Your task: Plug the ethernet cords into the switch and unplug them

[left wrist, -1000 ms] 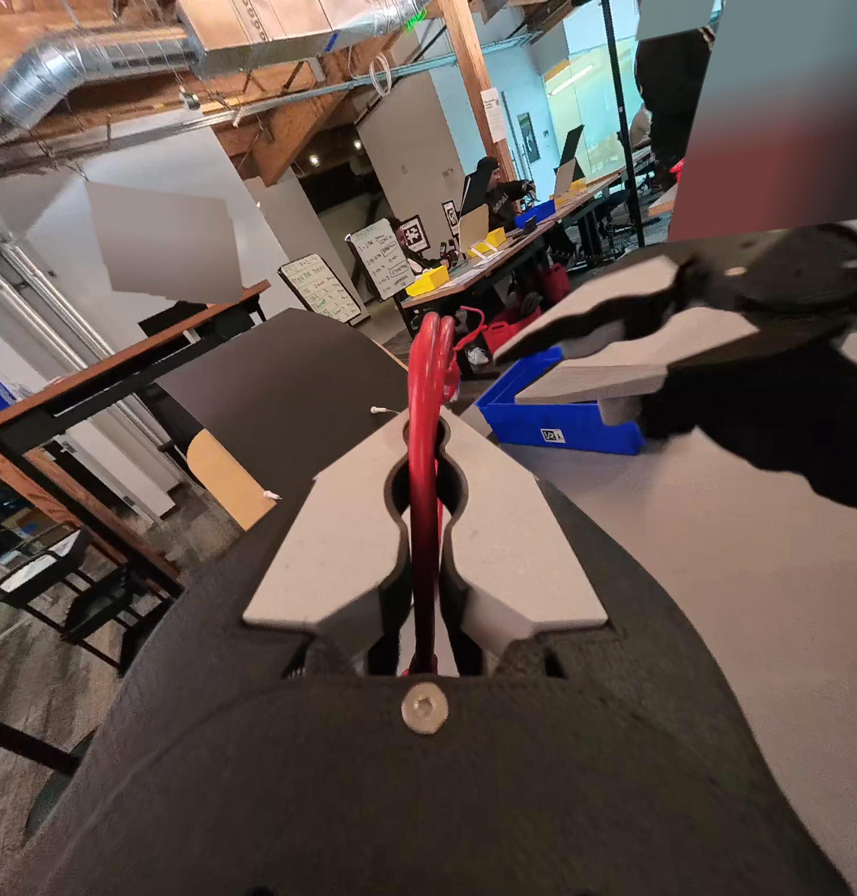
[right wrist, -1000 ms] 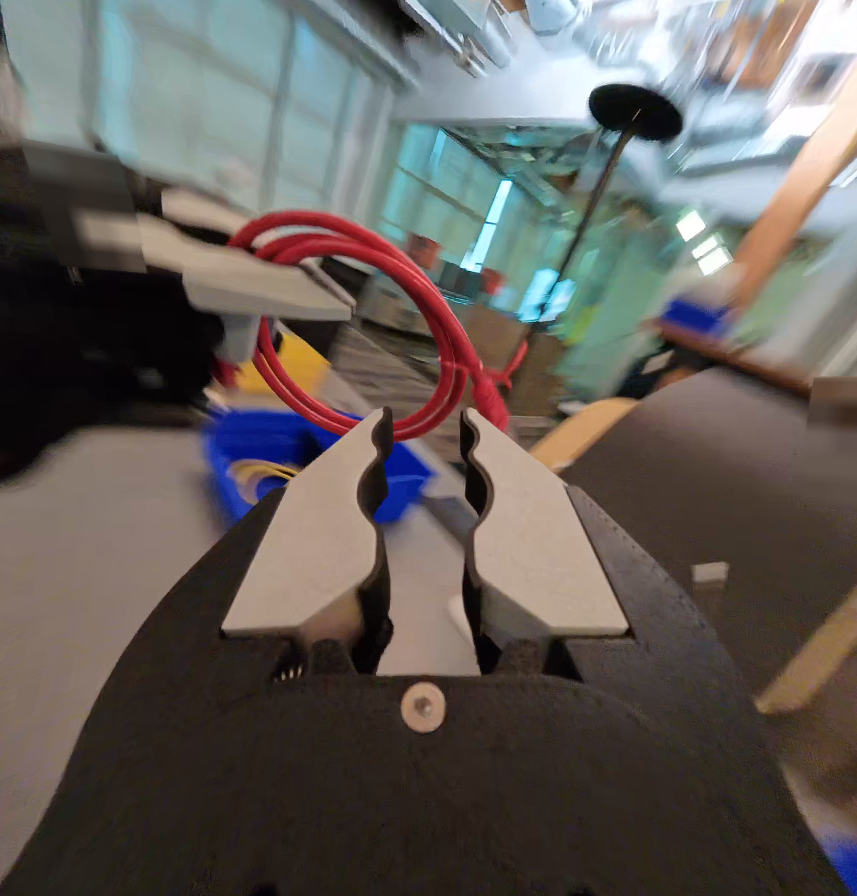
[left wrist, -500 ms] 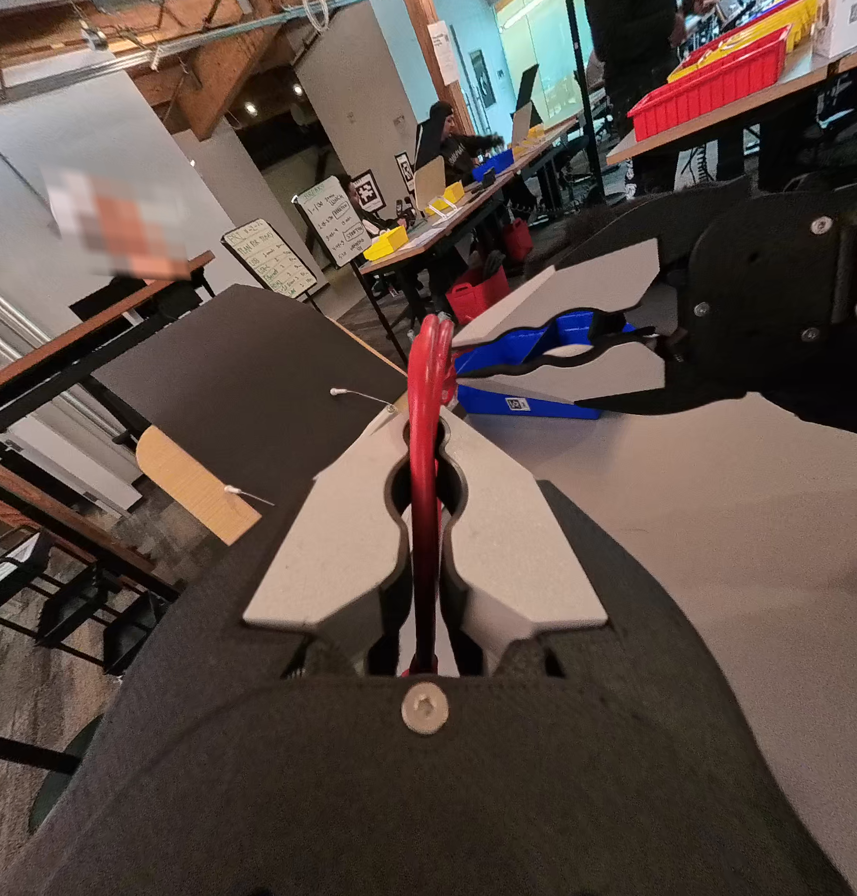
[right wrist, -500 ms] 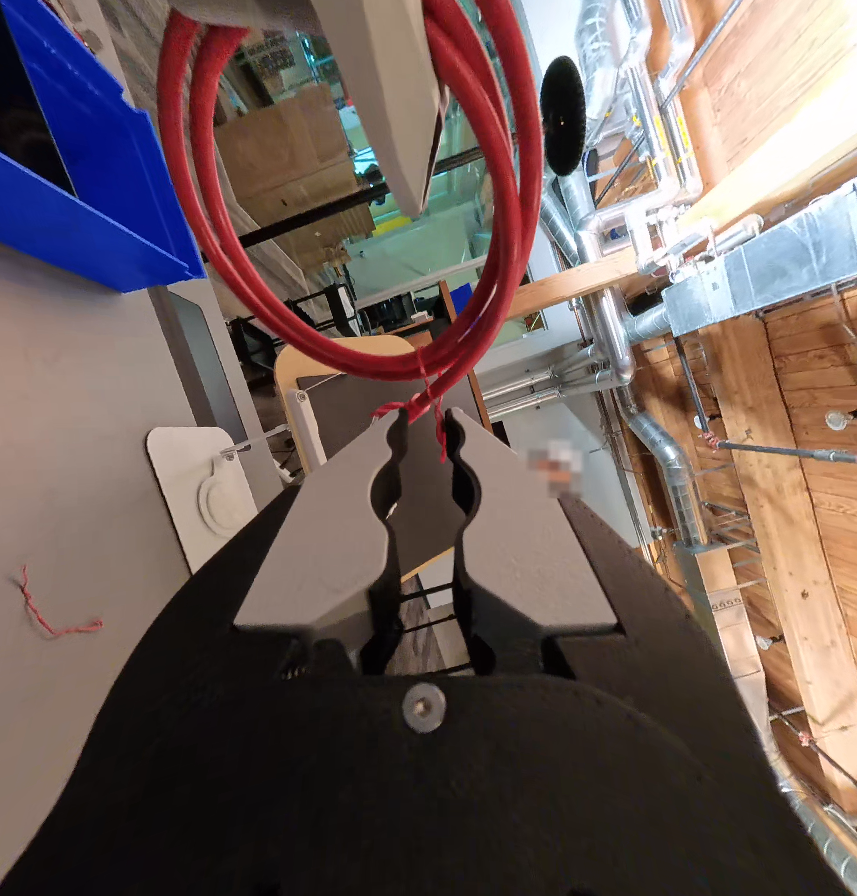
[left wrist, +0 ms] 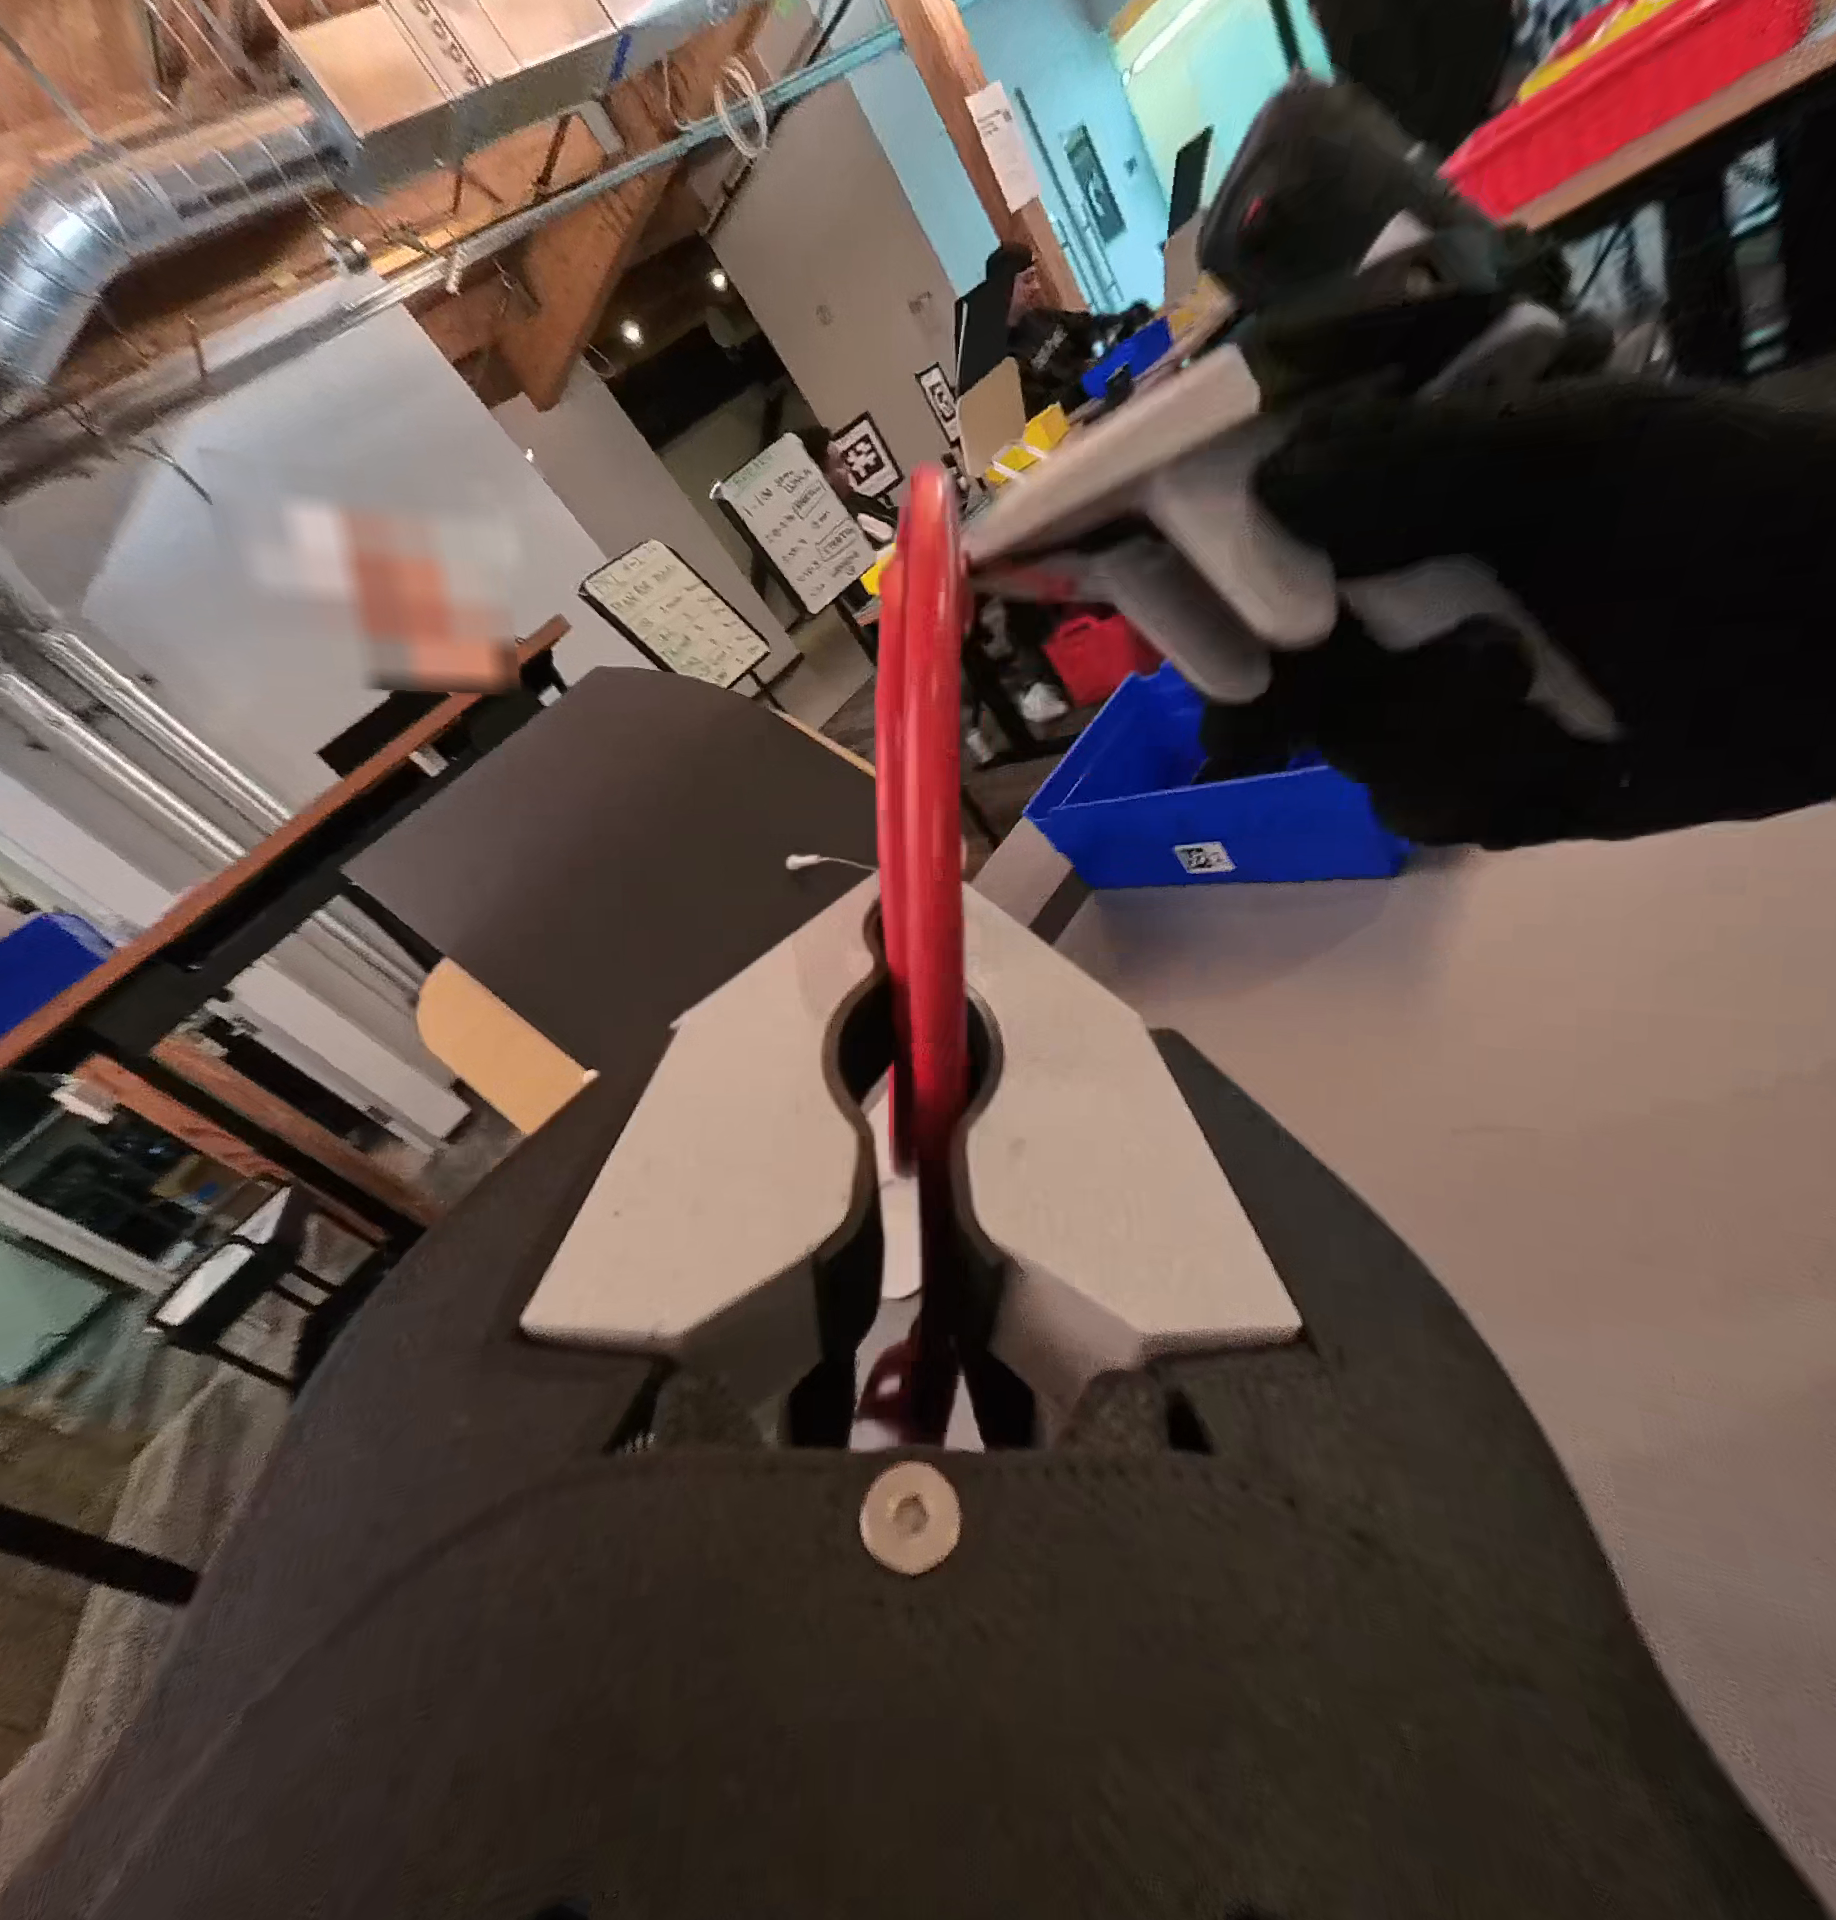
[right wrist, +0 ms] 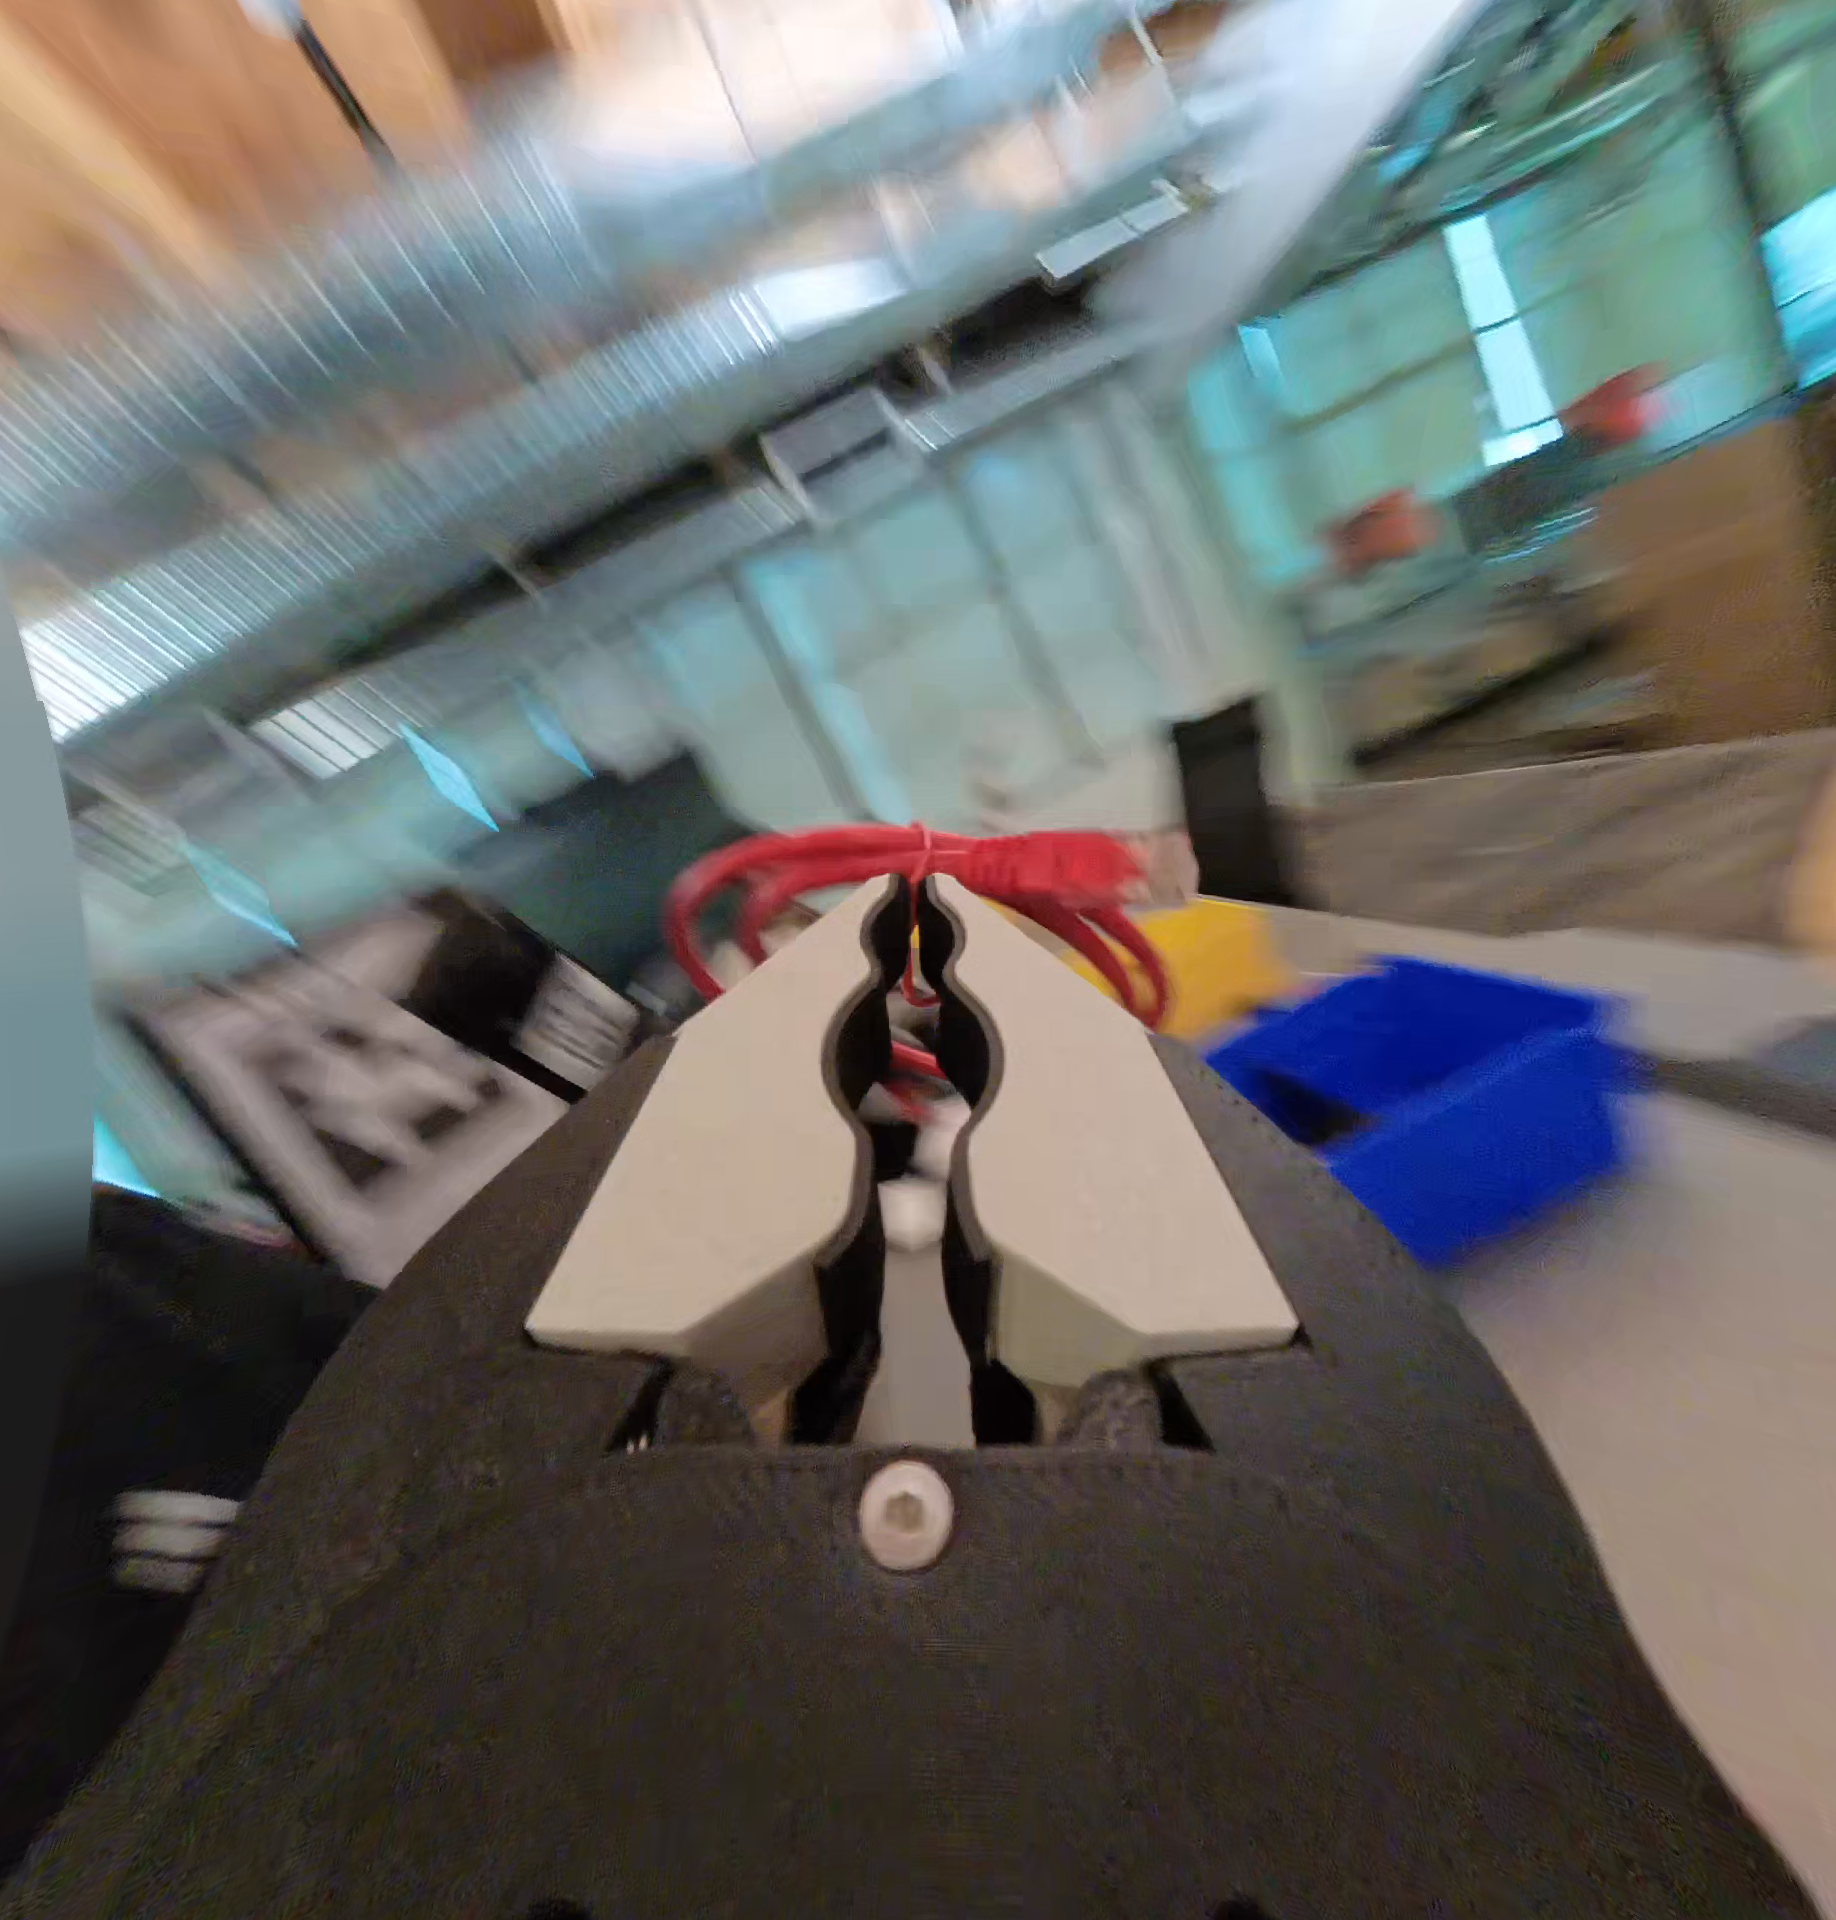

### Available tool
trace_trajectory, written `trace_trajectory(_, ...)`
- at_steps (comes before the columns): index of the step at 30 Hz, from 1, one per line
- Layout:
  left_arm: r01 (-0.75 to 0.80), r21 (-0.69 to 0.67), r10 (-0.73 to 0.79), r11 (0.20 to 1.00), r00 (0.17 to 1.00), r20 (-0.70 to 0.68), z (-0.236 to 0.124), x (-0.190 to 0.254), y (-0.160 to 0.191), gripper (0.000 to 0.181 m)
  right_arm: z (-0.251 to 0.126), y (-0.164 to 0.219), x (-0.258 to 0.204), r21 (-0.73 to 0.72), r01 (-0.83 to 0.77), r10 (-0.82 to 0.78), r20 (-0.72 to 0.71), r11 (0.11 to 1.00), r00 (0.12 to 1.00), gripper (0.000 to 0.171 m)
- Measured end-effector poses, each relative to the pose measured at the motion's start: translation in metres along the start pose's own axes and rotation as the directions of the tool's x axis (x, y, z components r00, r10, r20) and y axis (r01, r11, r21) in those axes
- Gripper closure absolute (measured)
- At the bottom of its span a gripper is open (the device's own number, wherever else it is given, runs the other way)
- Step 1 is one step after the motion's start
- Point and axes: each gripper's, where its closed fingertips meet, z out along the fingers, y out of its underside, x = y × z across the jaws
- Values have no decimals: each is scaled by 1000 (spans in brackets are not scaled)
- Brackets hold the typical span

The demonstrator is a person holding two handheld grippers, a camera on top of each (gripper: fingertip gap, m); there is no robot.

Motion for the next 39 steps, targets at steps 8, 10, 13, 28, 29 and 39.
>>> trace_trajectory(8,222,-25,-222,975,975,13,6,-28,37,181,18,64,-35,-296,5,79,273,955,959,171)
trace_trajectory(10,258,-49,-257,965,966,23,5,-35,43,181,19,74,-27,-341,61,21,233,938,972,171)
trace_trajectory(13,479,3,-479,878,878,10,1,-56,54,181,15,90,-15,-433,155,-86,176,888,981,171)
trace_trajectory(28,574,-5,-574,819,819,15,-28,-105,85,181,-75,99,138,-754,159,-485,-232,637,843,171)
trace_trajectory(29,570,-18,-571,821,821,-12,-25,-100,84,181,-82,108,151,-765,122,-467,-251,633,848,171)
trace_trajectory(39,557,-162,-576,815,809,-114,-3,-59,96,181,-142,179,251,-847,-117,-512,-417,518,751,109)
